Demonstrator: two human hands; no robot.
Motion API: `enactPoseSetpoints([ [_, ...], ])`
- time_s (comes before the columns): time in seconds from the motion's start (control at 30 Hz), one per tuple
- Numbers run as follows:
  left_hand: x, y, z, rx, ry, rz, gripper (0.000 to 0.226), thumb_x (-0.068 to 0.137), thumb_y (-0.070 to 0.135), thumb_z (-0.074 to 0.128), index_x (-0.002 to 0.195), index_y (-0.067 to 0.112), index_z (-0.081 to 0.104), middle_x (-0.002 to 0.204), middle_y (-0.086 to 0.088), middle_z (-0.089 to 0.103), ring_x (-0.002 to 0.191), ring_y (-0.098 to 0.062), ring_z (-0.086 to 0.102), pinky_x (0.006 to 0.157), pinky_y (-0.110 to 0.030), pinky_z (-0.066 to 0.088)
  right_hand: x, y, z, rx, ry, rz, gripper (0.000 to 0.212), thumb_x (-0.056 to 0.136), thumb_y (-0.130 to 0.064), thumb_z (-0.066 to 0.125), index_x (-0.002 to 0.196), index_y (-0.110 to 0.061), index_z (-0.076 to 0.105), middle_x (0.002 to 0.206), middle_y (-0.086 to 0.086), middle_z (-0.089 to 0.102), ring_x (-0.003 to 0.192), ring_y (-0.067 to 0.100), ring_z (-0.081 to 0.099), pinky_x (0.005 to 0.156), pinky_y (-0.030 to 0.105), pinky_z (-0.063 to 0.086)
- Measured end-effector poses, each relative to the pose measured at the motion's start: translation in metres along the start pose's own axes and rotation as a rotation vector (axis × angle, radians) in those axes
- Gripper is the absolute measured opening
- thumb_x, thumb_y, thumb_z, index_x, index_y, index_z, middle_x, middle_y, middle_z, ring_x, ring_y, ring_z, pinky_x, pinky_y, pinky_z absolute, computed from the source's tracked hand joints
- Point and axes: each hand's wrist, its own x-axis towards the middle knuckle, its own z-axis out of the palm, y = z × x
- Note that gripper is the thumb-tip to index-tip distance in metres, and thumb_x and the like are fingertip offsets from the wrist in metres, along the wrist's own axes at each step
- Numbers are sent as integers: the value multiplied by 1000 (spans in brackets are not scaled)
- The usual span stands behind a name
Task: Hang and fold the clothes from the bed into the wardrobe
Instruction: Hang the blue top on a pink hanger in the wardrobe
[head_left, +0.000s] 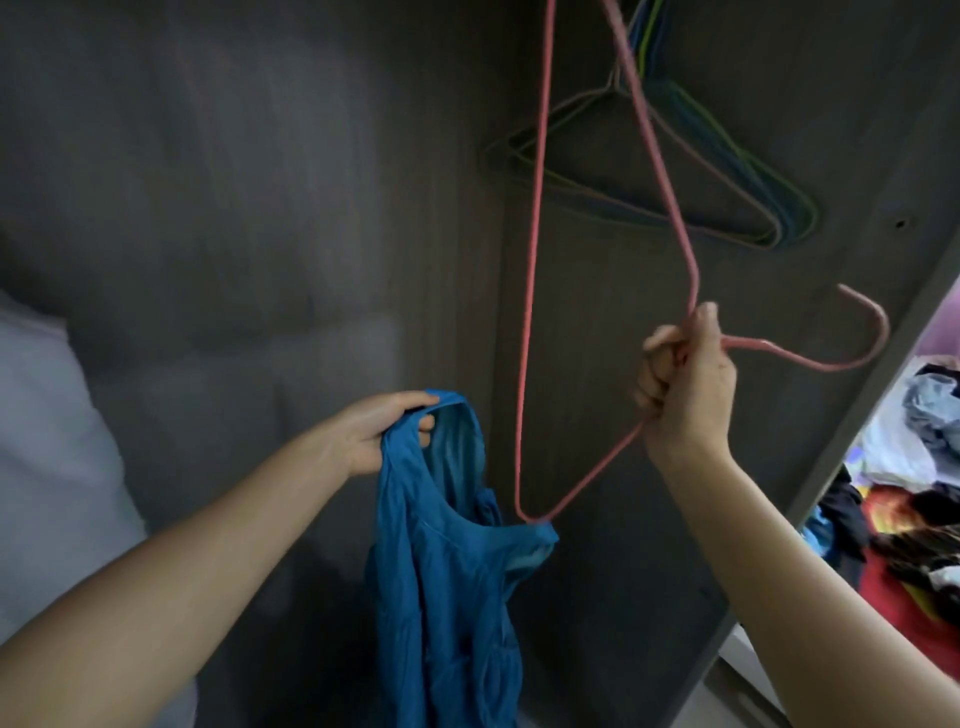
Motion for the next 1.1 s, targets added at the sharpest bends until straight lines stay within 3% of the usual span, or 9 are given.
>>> enactPoseSetpoints([
  [0.1,-5,-2,2,-24,-77,3,16,97,22,48,83,13,50,48,3,43,37,-8,39,35,-19,36,-18,3,10,77,-7,9,59,97,-45,39,45,-22,53,40,-10,27,34,5,22,37,14,17],
  [0.27,-17,11,0,-97,-159,90,15,91,23,50,79,14,54,48,4,43,38,-8,39,37,-18,36,-61,44,9,-86,-23,97,62,102,-35,38,42,-23,48,40,-10,33,34,5,26,37,15,19],
  [0.4,-19,11,-16,-157,59,168,29,99,22,44,77,9,58,47,-1,56,36,-13,53,36,-17,42,-79,58,-3,-312,-240,293,60,102,-39,38,46,-20,52,38,-9,27,33,7,23,37,15,19],
  [0.53,-16,-17,-38,-276,198,84,33,98,27,45,73,8,55,59,-6,56,51,-18,57,51,-27,48,-72,39,-14,-398,-352,328,57,97,-49,40,50,-20,54,42,-7,27,35,10,22,37,17,20],
  [0.63,-16,-27,-33,-403,134,74,50,99,28,43,55,8,56,44,-3,49,34,-15,50,39,-18,42,-72,28,-13,-289,-284,239,53,90,-56,46,50,-22,52,44,-9,32,37,7,26,37,17,22],
  [0.77,-21,-16,1,-433,-40,79,33,96,27,48,66,13,49,46,4,40,33,-8,39,34,-15,34,-82,34,1,-6,-132,111,49,92,-46,44,49,-25,51,47,-9,37,37,5,28,37,16,24],
  [0.87,-27,1,16,-420,-94,138,39,95,27,49,59,13,49,46,5,38,33,-7,38,33,-16,32,-93,51,15,37,-93,91,50,94,-45,41,49,-26,50,46,-10,37,37,5,27,37,16,23],
  [1.0,-34,23,4,-486,-73,228,38,96,24,47,62,11,55,45,5,37,33,-6,37,32,-18,32,-113,80,4,-234,-197,302,52,85,-60,44,48,-24,49,44,-6,35,39,9,28,38,20,22],
  [1.1,-33,33,-30,-359,91,285,29,96,24,43,72,11,51,55,0,41,44,-10,41,44,-19,33,-100,70,-14,-465,-372,415,52,81,-58,43,50,-17,50,43,-3,33,37,10,28,37,19,22],
])
